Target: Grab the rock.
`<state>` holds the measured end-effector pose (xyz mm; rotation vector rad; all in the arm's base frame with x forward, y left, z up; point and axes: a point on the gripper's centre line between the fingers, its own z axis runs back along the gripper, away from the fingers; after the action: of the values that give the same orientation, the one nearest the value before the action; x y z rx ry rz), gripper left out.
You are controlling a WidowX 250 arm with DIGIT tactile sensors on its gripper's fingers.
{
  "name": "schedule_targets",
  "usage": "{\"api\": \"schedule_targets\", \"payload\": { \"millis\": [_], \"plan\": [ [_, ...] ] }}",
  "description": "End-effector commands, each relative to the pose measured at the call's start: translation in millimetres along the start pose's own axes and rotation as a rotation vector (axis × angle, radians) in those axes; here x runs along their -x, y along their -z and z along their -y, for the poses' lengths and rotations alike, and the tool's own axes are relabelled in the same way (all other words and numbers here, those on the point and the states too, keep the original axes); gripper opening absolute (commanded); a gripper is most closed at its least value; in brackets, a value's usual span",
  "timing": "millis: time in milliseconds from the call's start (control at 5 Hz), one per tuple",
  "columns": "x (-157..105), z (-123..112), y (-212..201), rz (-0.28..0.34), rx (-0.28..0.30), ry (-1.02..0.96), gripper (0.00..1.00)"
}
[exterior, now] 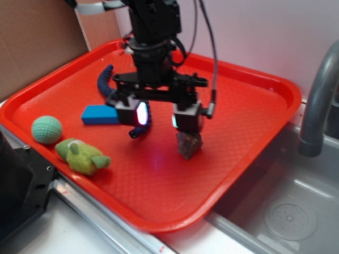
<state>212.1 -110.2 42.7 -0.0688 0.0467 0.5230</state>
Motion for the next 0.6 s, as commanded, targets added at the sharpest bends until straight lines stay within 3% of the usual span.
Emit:
{"api": "schedule_targets", "payload": {
  "millis": [0, 200, 400],
  "plan": [
    [-8, 2, -32, -0.011, 0.193, -0.002, 1.00],
    [-7, 13, -35, -0.022, 0.235, 0.035, 1.00],
    [-1, 28, -19, -0.023, 0.200, 0.098, 1.00]
  ]
}}
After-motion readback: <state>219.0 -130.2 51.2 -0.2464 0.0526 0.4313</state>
